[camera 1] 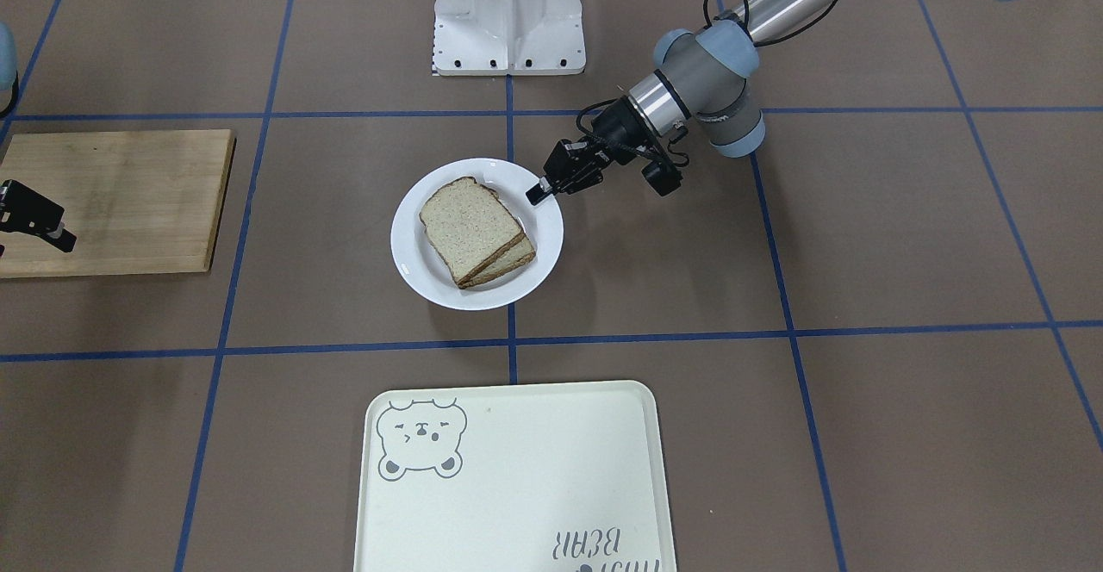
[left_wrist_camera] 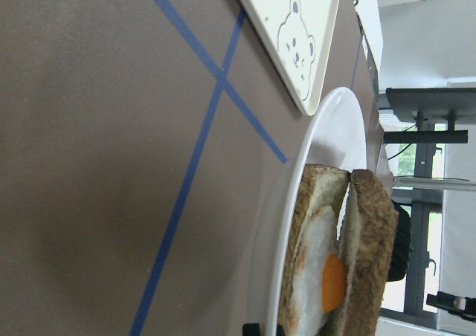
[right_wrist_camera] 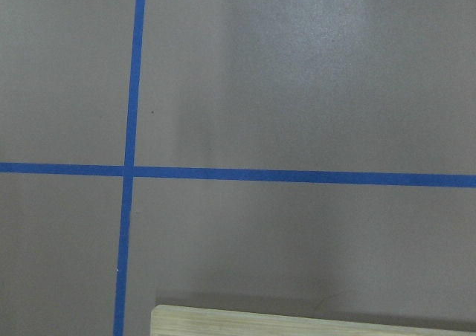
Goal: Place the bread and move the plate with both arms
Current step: 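Slide the plate with the left gripper onto the bear-print tray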
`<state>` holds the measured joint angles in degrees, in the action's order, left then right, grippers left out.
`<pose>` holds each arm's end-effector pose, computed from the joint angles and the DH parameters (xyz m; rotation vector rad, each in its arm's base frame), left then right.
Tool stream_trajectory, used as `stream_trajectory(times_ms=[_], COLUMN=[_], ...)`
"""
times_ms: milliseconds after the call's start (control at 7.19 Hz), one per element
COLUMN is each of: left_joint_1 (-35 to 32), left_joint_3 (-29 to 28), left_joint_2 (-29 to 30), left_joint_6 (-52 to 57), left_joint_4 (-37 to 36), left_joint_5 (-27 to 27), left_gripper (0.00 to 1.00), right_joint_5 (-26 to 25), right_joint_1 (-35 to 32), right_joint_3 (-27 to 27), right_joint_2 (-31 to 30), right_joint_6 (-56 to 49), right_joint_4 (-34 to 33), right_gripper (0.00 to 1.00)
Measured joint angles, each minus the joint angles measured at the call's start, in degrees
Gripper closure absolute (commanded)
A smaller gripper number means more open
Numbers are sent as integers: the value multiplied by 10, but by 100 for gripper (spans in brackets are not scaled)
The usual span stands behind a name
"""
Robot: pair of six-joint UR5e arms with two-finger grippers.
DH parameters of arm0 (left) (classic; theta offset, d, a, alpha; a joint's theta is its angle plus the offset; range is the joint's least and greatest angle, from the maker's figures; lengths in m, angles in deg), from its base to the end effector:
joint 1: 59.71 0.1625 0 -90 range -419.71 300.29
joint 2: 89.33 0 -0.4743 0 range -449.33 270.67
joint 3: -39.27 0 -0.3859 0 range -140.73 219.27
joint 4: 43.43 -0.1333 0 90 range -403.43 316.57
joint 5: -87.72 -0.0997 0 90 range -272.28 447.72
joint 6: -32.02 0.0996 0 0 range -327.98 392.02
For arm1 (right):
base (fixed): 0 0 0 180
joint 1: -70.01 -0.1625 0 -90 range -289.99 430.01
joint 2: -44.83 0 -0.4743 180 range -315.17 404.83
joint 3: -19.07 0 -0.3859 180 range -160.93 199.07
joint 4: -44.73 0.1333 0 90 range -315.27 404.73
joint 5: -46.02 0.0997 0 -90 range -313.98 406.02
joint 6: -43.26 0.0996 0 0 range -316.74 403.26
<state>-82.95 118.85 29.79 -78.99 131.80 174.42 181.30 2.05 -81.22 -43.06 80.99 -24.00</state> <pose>0.5597 -0.3917 0.3324 0.0779 1.8530 -0.5958 -0.1357 -0.5019 0.5567 0.1000 -0.9399 0.0210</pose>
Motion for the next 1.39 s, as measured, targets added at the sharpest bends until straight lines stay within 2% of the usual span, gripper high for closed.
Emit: stream_trajectory(times_ms=[278, 557, 974, 1392], left_joint_1=[-9, -31, -65, -77], left_joint_3=[-28, -91, -211, -313], left_joint_2=[47, 108, 171, 257], left_joint_6=[-54, -110, -197, -237], left_joint_4=[-43, -107, -129, -132], left_joint_5=[-69, -109, -147, -151], left_gripper=[100, 100, 100, 100], right_joint_5=[0, 0, 0, -1], right_joint_1=[-1, -1, -1, -1], right_joint_3=[-3, -13, -22, -21], right_joint_2=[-1, -8, -20, -22], right_joint_6=[2, 5, 7, 7], right_joint_4=[0, 2, 5, 6], right_gripper=[1, 1, 0, 0])
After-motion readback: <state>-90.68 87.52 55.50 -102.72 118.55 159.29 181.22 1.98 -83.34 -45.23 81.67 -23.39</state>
